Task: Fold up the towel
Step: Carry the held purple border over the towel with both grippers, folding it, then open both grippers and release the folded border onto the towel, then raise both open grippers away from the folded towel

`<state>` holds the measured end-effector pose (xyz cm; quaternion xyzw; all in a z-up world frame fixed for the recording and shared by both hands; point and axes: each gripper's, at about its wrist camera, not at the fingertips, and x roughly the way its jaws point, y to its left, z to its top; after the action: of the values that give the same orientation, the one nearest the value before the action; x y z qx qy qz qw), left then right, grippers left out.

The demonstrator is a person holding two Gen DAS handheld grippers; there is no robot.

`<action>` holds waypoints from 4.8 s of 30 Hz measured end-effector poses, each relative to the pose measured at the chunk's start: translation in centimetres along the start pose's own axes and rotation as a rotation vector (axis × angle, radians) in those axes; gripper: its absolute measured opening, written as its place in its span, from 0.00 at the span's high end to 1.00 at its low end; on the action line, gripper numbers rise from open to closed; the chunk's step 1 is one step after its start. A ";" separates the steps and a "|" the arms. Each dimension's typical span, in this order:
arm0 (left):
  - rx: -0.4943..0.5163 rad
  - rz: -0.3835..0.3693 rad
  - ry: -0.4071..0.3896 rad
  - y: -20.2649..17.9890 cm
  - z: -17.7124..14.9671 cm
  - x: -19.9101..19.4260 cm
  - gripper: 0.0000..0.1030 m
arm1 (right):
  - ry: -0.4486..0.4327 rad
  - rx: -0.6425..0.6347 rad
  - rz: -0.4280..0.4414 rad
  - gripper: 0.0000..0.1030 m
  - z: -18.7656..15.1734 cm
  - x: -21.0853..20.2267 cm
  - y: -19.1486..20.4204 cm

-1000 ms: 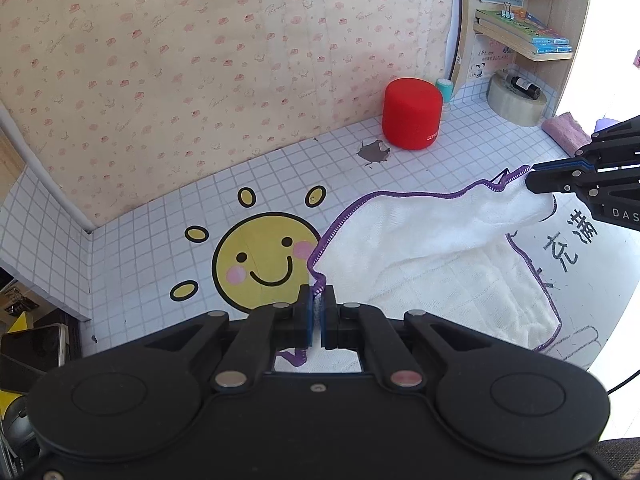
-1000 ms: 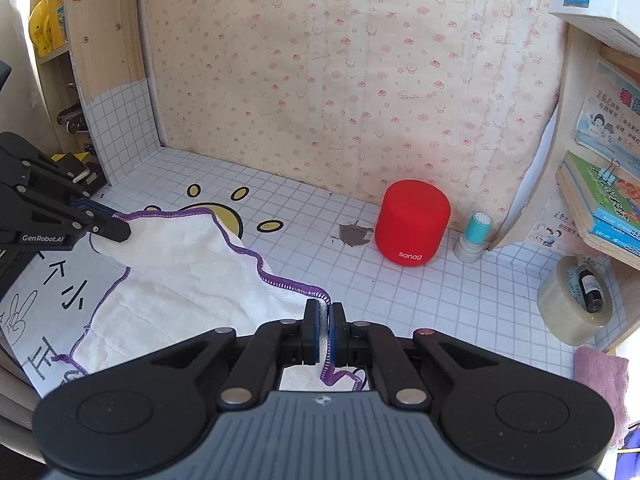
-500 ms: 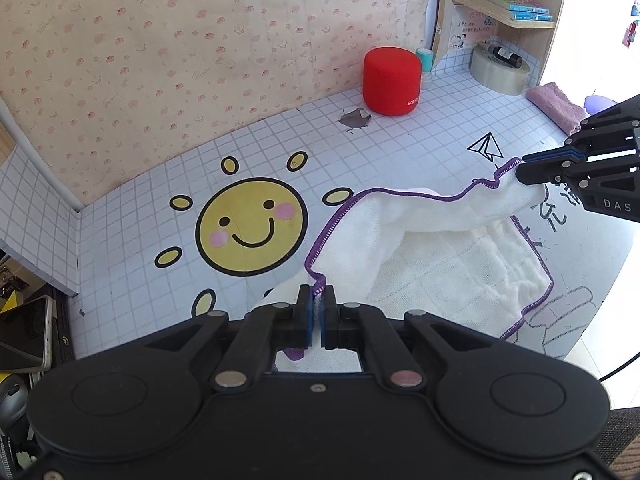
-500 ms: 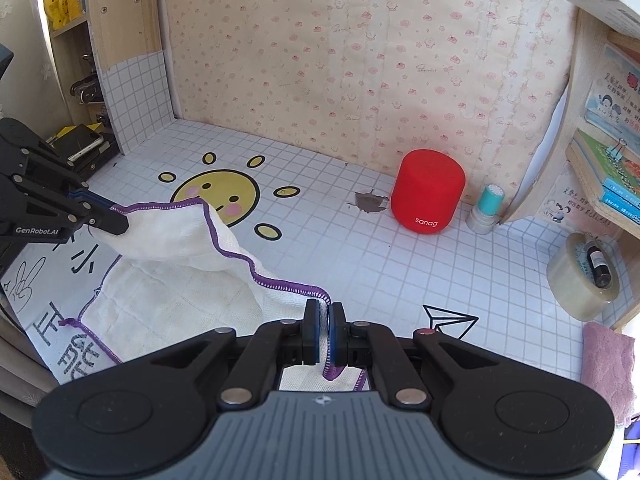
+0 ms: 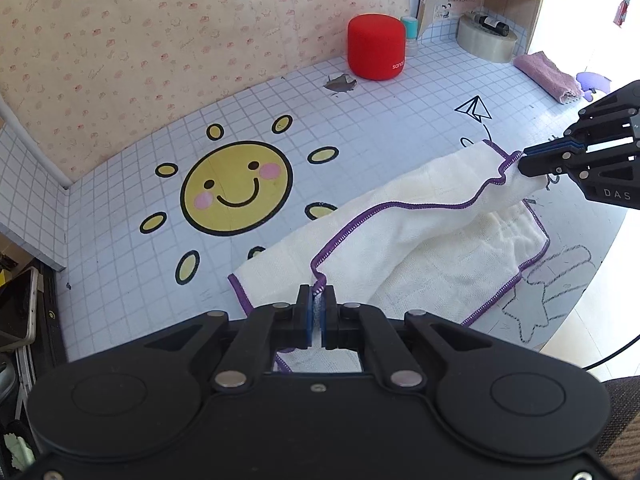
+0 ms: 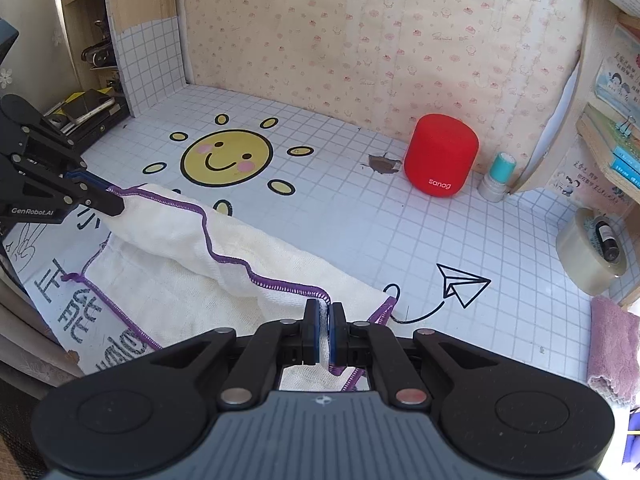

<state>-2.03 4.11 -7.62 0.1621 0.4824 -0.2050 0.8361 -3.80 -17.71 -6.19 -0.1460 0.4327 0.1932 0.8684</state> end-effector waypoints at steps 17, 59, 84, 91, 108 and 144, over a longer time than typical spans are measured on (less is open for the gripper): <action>-0.012 -0.015 0.026 -0.4 -1.4 0.0 0.94 | 0.074 -0.031 0.017 0.96 -1.8 0.5 0.8; 0.065 0.029 -0.004 -1.7 -2.6 -2.0 0.64 | 0.089 -0.111 0.064 0.67 -1.8 -0.9 3.5; 0.139 -0.016 0.008 -4.4 -0.7 2.5 0.59 | 0.142 -0.070 0.024 0.67 -4.9 -0.4 3.0; 0.133 -0.019 0.036 -3.9 -1.5 3.3 0.59 | 0.140 -0.085 0.023 0.85 -4.9 0.7 3.0; 0.123 -0.016 0.038 -3.5 -2.0 3.9 0.50 | 0.175 -0.120 0.012 0.96 -5.4 0.3 1.9; 0.071 -0.012 -0.014 -2.3 -0.2 3.0 0.46 | 0.142 -0.052 0.021 0.62 -2.0 -1.5 -0.6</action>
<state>-1.99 1.68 -10.54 0.1875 0.4698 -0.2283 0.8319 -5.78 -19.36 -6.14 -0.1772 0.4897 0.2025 0.8293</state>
